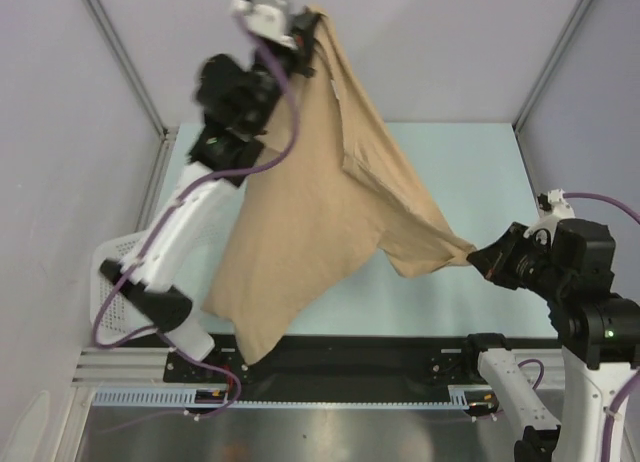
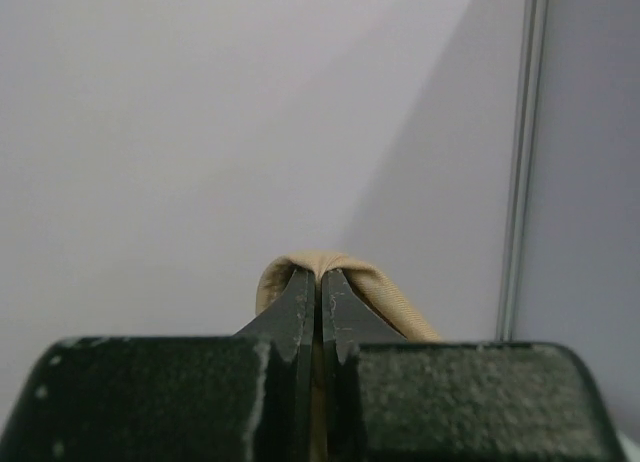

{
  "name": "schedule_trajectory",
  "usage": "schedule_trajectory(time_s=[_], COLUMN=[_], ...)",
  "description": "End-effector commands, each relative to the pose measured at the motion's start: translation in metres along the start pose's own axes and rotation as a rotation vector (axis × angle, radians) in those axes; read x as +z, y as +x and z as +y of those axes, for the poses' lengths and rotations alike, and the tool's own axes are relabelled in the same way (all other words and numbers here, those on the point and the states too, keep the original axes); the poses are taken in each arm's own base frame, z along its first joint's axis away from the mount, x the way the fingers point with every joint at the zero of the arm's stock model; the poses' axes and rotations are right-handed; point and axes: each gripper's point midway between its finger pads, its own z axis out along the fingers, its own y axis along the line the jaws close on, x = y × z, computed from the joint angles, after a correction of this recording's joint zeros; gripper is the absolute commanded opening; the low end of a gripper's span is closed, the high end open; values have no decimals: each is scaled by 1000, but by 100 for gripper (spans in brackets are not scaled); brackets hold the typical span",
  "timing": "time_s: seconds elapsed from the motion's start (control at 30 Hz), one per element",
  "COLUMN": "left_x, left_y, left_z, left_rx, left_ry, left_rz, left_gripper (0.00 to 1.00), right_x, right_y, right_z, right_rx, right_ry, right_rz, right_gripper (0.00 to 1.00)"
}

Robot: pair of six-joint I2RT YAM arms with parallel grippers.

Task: Fold and stack the t-shirts
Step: Flatten the tshirt out

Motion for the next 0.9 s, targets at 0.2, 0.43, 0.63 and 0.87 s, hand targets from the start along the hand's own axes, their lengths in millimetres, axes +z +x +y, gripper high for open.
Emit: schedule_trajectory(time_s=[0.2,0.43,0.63,0.87], left_x=[23,32,-13,-119], left_y=[375,417,385,310], left_z=[-73,-74,-51,-69], left_rx=[-72,-116,-73,-322], left_ry=[116,49,-20,46], left_rz=[563,604,828,1052], left_gripper=[0,73,100,88], right_x=[47,79,87,134], right_y=[71,112,122,115], right_z=[-100,-122,-116,-112], right_rx=[243,262,264,282], right_ry=[488,546,491,393], right_rz=[270,501,581,566], right_gripper=[0,26,74,81])
